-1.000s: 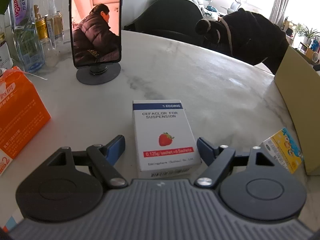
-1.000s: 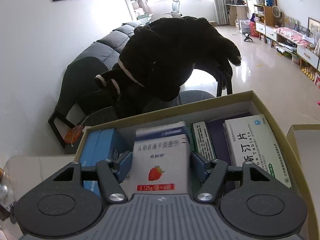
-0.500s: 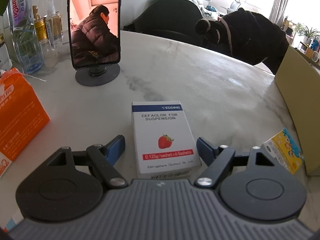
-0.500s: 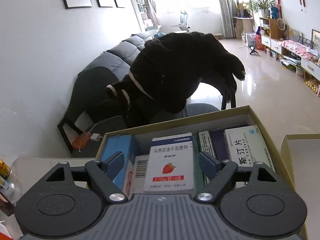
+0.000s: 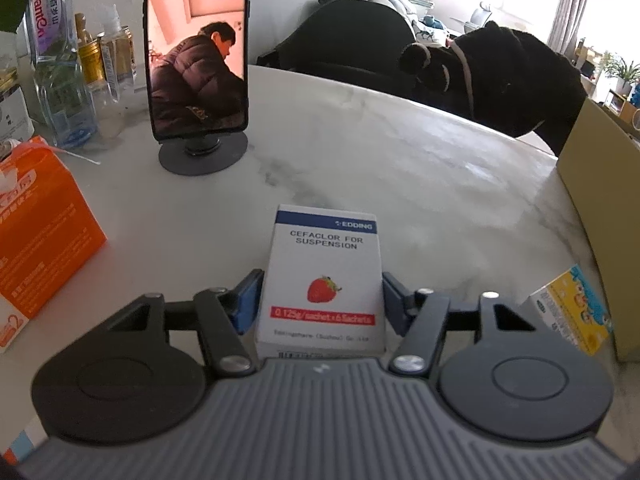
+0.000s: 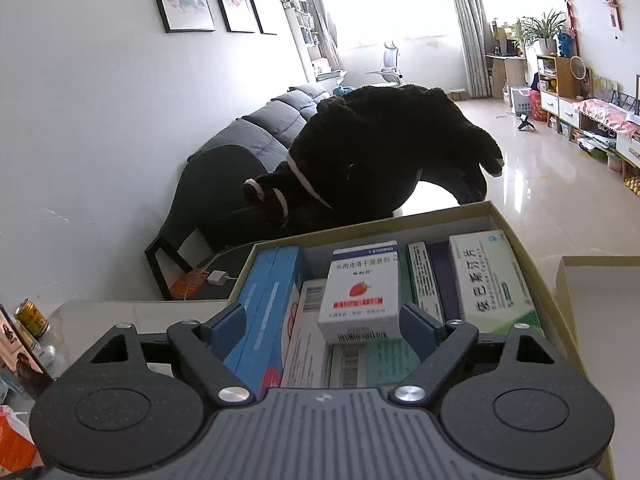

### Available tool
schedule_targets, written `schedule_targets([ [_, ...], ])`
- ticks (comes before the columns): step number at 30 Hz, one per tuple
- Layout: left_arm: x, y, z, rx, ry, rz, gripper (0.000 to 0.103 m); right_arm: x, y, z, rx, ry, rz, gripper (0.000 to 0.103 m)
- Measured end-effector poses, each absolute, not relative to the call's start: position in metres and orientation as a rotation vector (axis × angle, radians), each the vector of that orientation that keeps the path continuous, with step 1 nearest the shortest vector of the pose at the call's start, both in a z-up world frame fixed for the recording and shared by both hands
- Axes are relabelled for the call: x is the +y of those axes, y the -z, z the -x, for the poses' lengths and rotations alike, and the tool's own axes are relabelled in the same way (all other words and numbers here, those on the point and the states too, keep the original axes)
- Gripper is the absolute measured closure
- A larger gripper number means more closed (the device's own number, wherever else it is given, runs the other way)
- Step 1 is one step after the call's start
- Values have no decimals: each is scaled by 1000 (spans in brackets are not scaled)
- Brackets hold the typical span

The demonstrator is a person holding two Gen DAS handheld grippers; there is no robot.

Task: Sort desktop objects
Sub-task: 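Open the right gripper to release the cefaclor box while the left gripper grasps the other cefaclor box, then lift the second cefaclor box with the left gripper toward the cardboard box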

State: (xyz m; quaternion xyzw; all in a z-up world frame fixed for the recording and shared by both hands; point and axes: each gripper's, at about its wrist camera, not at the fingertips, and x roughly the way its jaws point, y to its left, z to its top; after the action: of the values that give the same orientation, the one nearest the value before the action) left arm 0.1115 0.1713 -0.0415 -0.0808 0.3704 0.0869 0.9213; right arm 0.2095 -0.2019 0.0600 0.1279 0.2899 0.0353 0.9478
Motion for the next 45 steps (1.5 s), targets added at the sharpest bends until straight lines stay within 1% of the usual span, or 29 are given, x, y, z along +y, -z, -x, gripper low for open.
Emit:
schedule_targets([
  [9, 168, 39, -105, 749, -186, 184, 44, -218, -63, -180, 547, -45, -270, 17],
  [17, 150, 26, -103, 717, -152, 172, 44, -244, -62, -168, 536, -1, -301, 16],
  [22, 133, 13, -104, 690, -115, 161, 44, -258, -61, -159, 517, 18, -318, 12],
  [33, 88, -19, -112, 633, 15, 141, 44, -281, -57, -138, 513, 57, -323, 11],
  [35, 79, -28, -115, 613, 41, 135, 44, -284, -58, -134, 504, 55, -330, 8],
  [38, 66, -36, -122, 601, 78, 131, 44, -286, -57, -131, 504, 55, -323, 8],
  [45, 37, -46, -130, 579, 169, 102, 44, -279, -56, -131, 515, 47, -312, 8],
])
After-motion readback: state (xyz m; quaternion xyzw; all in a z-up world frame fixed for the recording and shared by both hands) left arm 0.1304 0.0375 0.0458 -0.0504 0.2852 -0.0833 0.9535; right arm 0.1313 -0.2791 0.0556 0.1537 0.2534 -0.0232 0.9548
